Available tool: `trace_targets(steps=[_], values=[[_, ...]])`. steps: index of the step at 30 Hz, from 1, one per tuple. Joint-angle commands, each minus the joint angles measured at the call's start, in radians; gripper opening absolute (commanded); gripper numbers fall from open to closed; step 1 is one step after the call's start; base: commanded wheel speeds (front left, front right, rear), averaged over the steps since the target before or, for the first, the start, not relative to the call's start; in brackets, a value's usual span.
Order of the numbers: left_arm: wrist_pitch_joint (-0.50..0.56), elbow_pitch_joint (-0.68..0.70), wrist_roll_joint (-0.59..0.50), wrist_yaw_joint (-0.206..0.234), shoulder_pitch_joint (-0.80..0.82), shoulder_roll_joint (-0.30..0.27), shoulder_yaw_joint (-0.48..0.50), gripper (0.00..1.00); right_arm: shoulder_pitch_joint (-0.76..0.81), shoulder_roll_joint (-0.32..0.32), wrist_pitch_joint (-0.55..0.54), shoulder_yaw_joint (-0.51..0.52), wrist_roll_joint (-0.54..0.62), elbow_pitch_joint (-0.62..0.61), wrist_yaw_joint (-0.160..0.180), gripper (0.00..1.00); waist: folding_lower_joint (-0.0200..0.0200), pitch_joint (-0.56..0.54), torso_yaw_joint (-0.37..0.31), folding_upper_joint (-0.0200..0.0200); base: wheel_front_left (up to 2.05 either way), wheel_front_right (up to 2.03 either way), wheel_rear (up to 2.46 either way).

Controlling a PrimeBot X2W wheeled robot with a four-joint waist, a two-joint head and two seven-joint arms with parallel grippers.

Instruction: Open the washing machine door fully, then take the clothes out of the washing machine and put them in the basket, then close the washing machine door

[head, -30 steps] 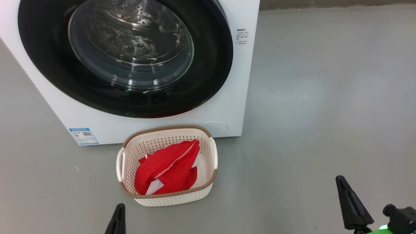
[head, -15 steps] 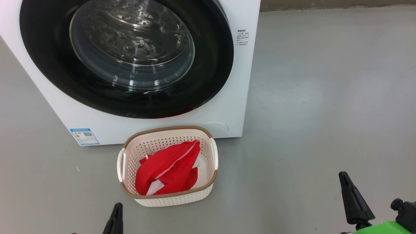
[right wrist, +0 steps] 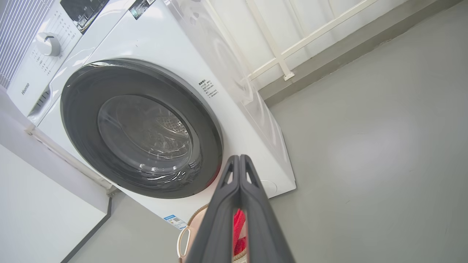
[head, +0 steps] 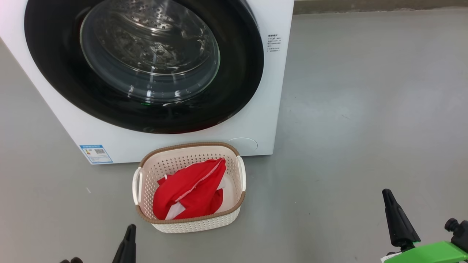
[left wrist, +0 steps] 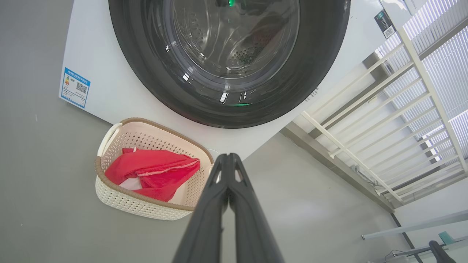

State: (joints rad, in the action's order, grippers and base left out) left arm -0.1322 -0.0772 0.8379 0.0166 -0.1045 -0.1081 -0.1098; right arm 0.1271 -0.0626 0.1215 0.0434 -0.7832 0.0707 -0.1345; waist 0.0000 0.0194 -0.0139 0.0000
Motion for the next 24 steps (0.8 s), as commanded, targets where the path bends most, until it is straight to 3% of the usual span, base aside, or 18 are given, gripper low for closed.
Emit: trace_targets(steps=[1, 24], values=[[0.003, 0.016, 0.027, -0.011, 0.047, -0.011, 0.024, 0.00, -0.047, -0.022, -0.005, -0.015, -0.035, -0.017, 0.002, 0.00, 0.0000, 0.000, 0.000, 0.0000, 0.00, 0.00, 0.00], [0.054, -0.040, 0.287, -0.053, 0.100, -0.013, 0.055, 0.00, -0.106, -0.043, -0.043, -0.031, -0.320, 0.041, 0.002, 0.00, 0.0000, -0.006, 0.005, 0.0000, 0.00, 0.00, 0.00]])
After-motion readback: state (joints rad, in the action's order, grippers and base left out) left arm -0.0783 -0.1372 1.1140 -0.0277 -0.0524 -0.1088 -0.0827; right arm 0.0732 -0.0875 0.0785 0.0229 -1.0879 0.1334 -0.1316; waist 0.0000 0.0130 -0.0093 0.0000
